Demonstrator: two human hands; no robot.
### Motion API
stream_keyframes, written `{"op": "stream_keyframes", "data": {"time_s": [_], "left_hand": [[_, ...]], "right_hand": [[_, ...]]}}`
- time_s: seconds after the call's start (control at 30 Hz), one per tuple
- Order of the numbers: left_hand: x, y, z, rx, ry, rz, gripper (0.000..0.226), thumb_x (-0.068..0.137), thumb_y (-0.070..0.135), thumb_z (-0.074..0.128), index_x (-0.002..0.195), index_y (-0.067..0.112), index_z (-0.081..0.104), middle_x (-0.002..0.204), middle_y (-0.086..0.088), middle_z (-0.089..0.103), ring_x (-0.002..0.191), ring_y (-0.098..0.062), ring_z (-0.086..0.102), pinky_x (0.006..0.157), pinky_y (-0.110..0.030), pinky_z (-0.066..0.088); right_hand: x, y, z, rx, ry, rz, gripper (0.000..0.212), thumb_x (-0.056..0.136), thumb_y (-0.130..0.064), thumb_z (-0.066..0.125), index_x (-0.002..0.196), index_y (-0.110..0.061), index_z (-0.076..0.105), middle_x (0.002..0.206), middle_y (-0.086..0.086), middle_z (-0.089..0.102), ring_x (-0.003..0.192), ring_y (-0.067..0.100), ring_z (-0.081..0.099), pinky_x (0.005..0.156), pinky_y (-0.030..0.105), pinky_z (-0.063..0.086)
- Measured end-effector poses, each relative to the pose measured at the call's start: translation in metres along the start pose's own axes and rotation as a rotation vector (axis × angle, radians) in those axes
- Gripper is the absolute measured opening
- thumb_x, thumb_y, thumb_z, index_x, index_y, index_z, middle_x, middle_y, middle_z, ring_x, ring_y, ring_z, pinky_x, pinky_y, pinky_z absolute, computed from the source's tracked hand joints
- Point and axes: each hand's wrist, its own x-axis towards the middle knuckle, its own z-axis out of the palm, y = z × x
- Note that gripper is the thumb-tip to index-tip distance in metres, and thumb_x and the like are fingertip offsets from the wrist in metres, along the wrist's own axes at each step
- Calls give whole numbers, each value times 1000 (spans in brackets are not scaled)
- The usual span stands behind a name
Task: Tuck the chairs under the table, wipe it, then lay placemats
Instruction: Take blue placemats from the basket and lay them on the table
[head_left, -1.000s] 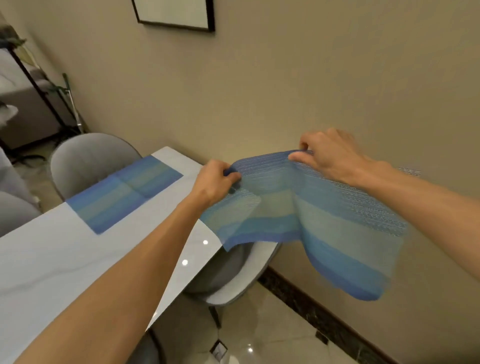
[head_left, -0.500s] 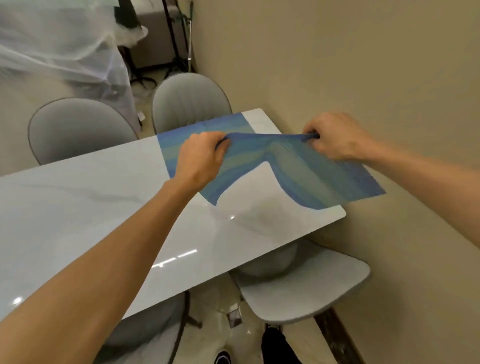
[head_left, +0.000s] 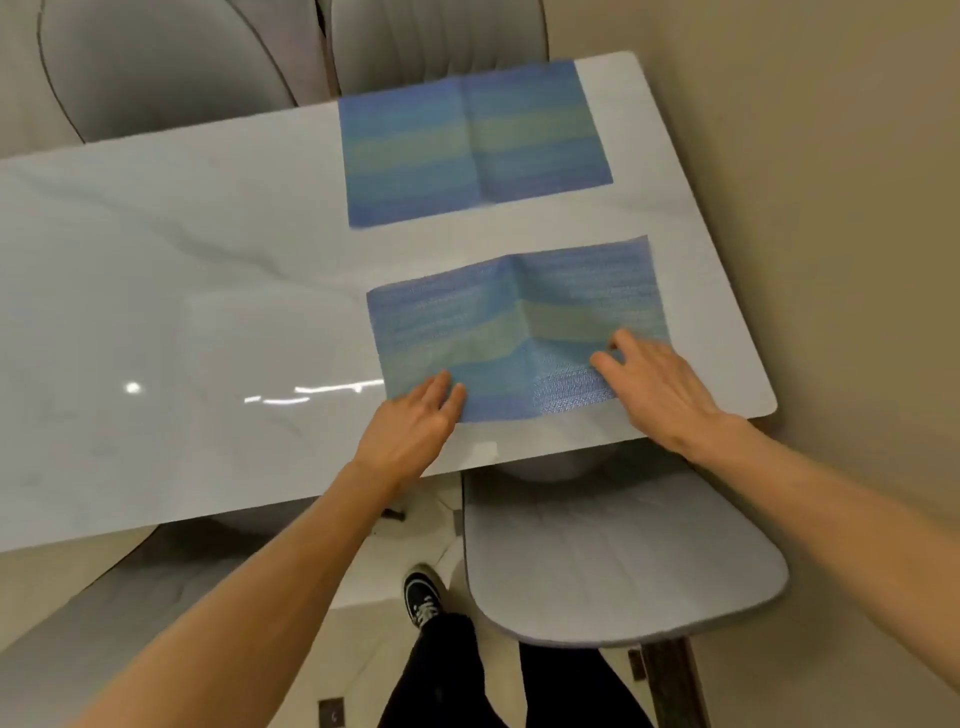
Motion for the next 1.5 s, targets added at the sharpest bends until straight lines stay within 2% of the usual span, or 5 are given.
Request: {"op": "stream_keyframes", "data": {"time_s": [0.2,0.37,0.8,1.13,1.5], "left_hand": [[-19,17,45,-110,-161,-68,66,80,3,74,140,0,47,141,-29,47,123,-44,54,87,-50,54],[-29,16,66,-141,-261,-155,69,99,13,51,157,11,15,162,-24,10,149,-41,16,119,-49,21],[-34,35,74,-111,-313,-321,72,101,14,43,158,12,-1,163,-23,-3,149,-46,4,119,-58,16],[-11,53,62,-269,-276,-257,73,93,31,45,154,11,12,163,-18,8,149,-43,9,117,-64,15],[51,86,76,-210,-276,-44,82,100,52,43,158,22,-8,165,-7,-15,152,-31,-11,120,-60,10]], "right_hand": [[-18,-3,64,-4,-228,-17,50,77,-9,71,124,-10,55,139,23,42,117,41,49,98,48,42],[-24,5,78,74,-247,-10,67,90,-60,49,140,-16,42,155,21,24,138,39,32,112,50,30],[-33,-1,106,66,-254,209,74,91,-67,6,155,-30,13,161,16,13,144,40,21,113,56,22],[-30,-14,111,69,-253,347,79,93,-67,14,156,-20,8,160,24,7,144,46,15,114,58,22],[-30,-22,116,152,-238,425,73,94,-62,29,154,-22,16,160,22,10,144,45,16,109,59,27]]}}
